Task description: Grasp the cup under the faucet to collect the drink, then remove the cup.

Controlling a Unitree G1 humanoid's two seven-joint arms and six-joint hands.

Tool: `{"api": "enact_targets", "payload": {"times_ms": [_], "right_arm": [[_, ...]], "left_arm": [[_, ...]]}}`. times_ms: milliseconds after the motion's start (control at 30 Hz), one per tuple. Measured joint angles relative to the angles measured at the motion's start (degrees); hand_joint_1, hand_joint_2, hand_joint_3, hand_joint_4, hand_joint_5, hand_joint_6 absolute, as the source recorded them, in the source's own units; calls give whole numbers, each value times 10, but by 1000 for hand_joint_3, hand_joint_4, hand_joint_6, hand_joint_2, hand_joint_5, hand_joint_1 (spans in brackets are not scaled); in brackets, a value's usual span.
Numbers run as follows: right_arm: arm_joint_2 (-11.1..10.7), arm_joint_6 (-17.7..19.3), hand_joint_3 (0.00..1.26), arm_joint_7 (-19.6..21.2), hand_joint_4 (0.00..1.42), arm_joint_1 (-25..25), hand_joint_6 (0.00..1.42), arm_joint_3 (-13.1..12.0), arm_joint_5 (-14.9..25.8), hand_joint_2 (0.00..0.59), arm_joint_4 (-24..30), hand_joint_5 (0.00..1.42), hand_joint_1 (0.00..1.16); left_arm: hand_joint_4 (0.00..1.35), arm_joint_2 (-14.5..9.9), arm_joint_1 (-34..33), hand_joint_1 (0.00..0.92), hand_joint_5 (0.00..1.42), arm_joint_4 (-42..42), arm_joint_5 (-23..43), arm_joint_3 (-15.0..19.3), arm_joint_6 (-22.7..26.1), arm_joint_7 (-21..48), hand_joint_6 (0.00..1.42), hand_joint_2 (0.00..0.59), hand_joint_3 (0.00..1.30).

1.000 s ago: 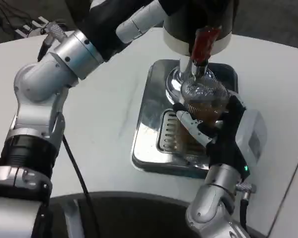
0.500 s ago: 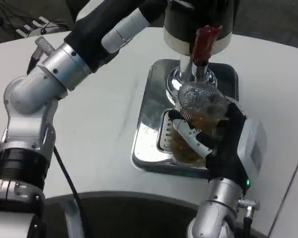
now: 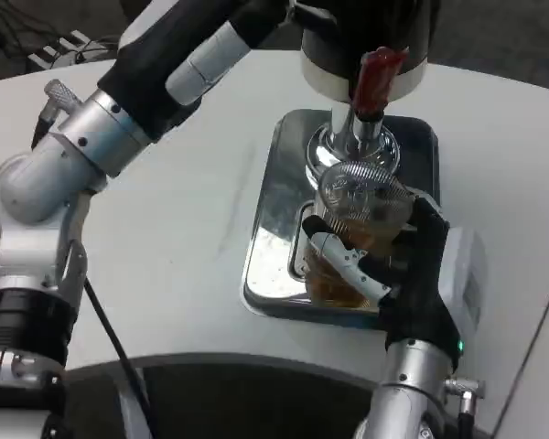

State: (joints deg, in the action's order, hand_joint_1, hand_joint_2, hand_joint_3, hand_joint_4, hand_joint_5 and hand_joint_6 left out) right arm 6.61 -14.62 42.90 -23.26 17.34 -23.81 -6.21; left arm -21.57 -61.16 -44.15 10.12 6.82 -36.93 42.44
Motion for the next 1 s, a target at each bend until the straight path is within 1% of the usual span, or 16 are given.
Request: {"api": "enact_targets", "payload": {"times_ms": [67,167,233,300,433,500,533,567,633,667,700,733,767,800,900,1000], "right_arm": [[-2,-1,842,-7,1014,6,570,0,-10,155,18,1017,787],[-12,-4,845,-31,1015,32,572,1,-24,150,65,1028,791],[-17,-7,848,-40,1015,45,573,1,-32,149,79,1029,791],[-25,-16,859,-59,1015,68,573,1,-40,148,110,1030,793],[-30,-22,862,-81,1027,88,584,2,-48,147,131,1045,794],[-31,-23,862,-92,1027,96,584,4,-56,147,141,1046,794],[-33,-23,862,-103,1027,107,585,7,-58,147,156,1046,794],[-33,-23,862,-105,1028,111,585,8,-59,147,161,1047,795],[-34,-25,862,-124,1028,126,587,9,-63,147,191,1057,795],[-35,-25,866,-125,1028,129,592,9,-63,147,196,1067,795],[-35,-27,868,-138,1028,136,593,9,-64,147,213,1070,795],[-36,-27,874,-149,1036,146,595,8,-68,147,232,1071,795],[-37,-29,876,-154,1038,149,595,8,-71,147,240,1072,795],[-39,-30,877,-170,1039,159,596,8,-76,147,257,1072,795],[-46,-33,881,-198,1041,183,597,7,-85,144,289,1085,805],[-52,-36,887,-231,1041,210,597,6,-87,128,322,1087,818]], "left_arm": [[430,-4,13,0,504,11,7,8,5,-5,288,0,441],[433,-19,43,0,509,34,7,18,19,-19,308,0,441],[436,-26,61,0,509,45,7,27,25,-30,310,2,441],[441,-39,90,0,509,58,7,40,36,-50,322,4,441],[441,-55,122,0,509,75,7,50,50,-67,325,3,441],[441,-67,140,0,509,86,5,56,51,-74,326,2,441],[441,-78,155,0,508,95,3,59,51,-81,326,2,441],[441,-83,160,0,497,97,3,61,51,-83,321,5,441],[421,-104,200,0,466,111,-12,68,50,-102,320,9,433],[413,-106,206,0,449,111,-15,69,50,-104,310,10,429],[405,-111,226,0,437,116,-20,70,50,-113,307,10,428],[392,-114,249,0,421,120,-30,72,50,-124,296,14,422],[360,-115,256,0,381,122,-37,72,50,-129,276,14,402],[333,-119,274,0,348,131,-51,72,48,-141,254,15,389],[236,-126,307,0,258,148,-85,72,45,-167,198,23,344],[160,-130,351,0,172,180,-114,60,42,-184,157,28,299]]}}
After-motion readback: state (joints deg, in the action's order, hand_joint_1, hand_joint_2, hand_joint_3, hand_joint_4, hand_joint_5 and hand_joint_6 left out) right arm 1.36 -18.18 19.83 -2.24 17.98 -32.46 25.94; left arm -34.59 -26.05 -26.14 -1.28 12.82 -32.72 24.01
